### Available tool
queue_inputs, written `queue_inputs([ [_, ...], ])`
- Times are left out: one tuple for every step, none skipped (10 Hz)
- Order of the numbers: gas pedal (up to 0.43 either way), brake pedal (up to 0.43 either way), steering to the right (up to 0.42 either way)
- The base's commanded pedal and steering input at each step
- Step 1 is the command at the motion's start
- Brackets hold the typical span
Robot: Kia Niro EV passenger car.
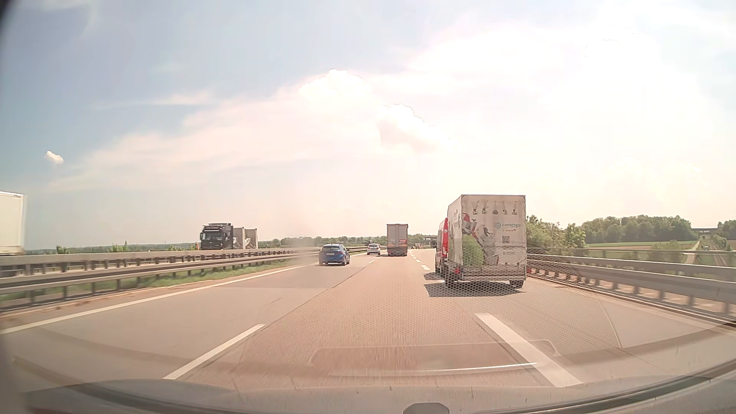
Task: Follow the waypoints while adhering to traffic rules and regulations
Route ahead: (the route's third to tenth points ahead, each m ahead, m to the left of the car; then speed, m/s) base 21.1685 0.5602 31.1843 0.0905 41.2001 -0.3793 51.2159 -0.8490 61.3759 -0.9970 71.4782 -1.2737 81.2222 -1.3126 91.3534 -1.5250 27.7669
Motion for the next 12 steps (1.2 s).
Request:
queue_inputs([
  [0.661, 0.0, -0.002],
  [0.661, 0.0, -0.002],
  [0.661, 0.0, -0.001],
  [0.661, 0.0, -0.001],
  [0.661, 0.0, -0.001],
  [0.661, 0.0, -0.001],
  [0.669, 0.0, 0.0],
  [0.669, 0.0, 0.0],
  [0.669, 0.0, 0.002],
  [0.669, 0.0, 0.004],
  [0.669, 0.0, 0.006],
  [0.669, 0.0, 0.006],
])
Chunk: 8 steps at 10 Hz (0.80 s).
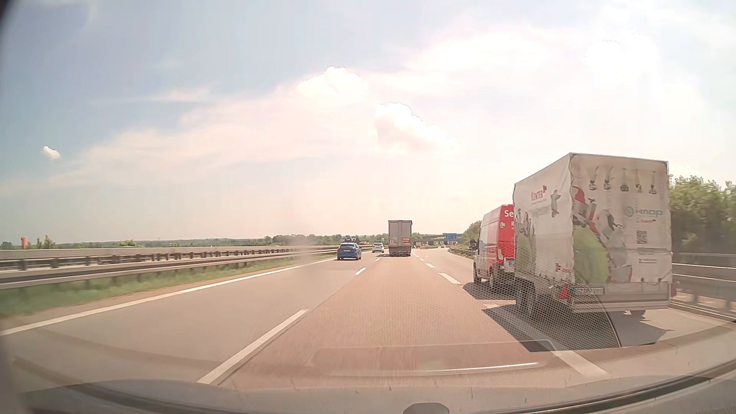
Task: Follow the waypoints while adhering to traffic rules and regulations
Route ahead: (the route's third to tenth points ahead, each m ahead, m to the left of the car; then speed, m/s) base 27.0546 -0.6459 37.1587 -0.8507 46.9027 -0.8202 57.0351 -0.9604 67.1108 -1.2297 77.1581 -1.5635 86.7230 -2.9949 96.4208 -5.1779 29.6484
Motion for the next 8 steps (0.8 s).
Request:
queue_inputs([
  [0.669, 0.0, 0.006],
  [0.669, 0.0, 0.006],
  [0.669, 0.0, 0.006],
  [0.669, 0.0, 0.005],
  [0.669, 0.0, 0.006],
  [0.661, 0.0, 0.006],
  [0.642, 0.0, 0.005],
  [0.579, 0.0, 0.006],
])
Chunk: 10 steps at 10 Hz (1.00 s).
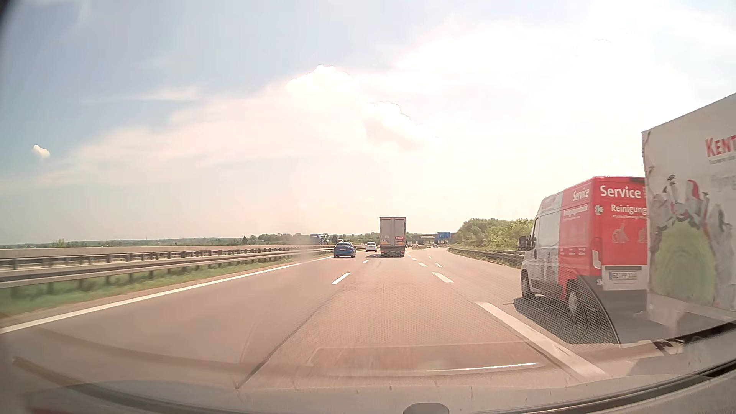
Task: Follow the waypoints while adhering to traffic rules and regulations
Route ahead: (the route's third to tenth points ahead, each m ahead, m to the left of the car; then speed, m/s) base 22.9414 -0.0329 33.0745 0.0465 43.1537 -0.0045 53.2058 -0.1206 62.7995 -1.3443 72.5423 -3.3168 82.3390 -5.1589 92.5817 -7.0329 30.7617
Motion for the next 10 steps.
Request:
queue_inputs([
  [0.559, 0.0, 0.005],
  [0.559, 0.0, 0.006],
  [0.559, 0.0, 0.006],
  [0.559, 0.0, 0.008],
  [0.559, 0.0, 0.01],
  [0.571, 0.0, 0.012],
  [0.571, 0.0, 0.012],
  [0.571, 0.0, 0.013],
  [0.571, 0.0, 0.014],
  [0.571, 0.0, 0.014],
])
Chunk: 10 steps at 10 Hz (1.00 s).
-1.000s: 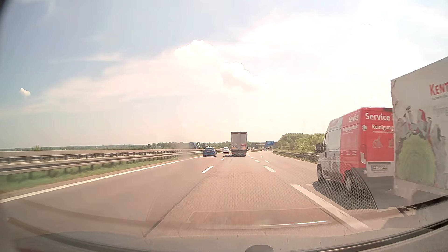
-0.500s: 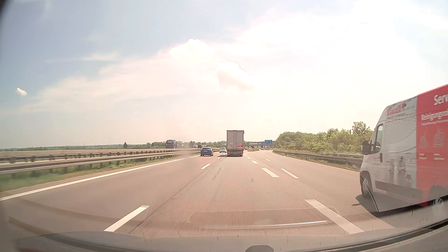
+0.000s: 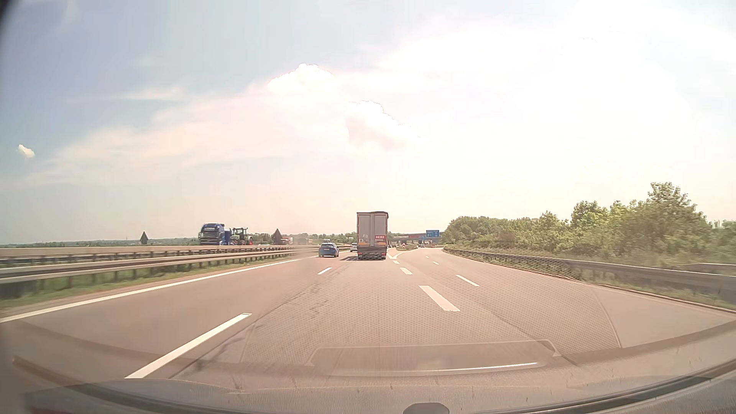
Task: Follow the waypoints while adhering to traffic rules and regulations
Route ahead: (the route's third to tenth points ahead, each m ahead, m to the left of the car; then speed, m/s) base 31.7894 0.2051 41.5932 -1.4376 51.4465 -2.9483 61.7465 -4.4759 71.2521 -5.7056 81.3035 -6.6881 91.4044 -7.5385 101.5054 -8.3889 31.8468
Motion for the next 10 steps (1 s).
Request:
queue_inputs([
  [0.559, 0.0, 0.014],
  [0.531, 0.0, 0.014],
  [0.378, 0.0, 0.015],
  [0.358, 0.0, 0.015],
  [0.319, 0.0, 0.015],
  [0.287, 0.0, 0.014],
  [0.22, 0.0, 0.013],
  [0.197, 0.0, 0.012],
  [0.169, 0.0, 0.011],
  [0.087, 0.0, 0.008],
])
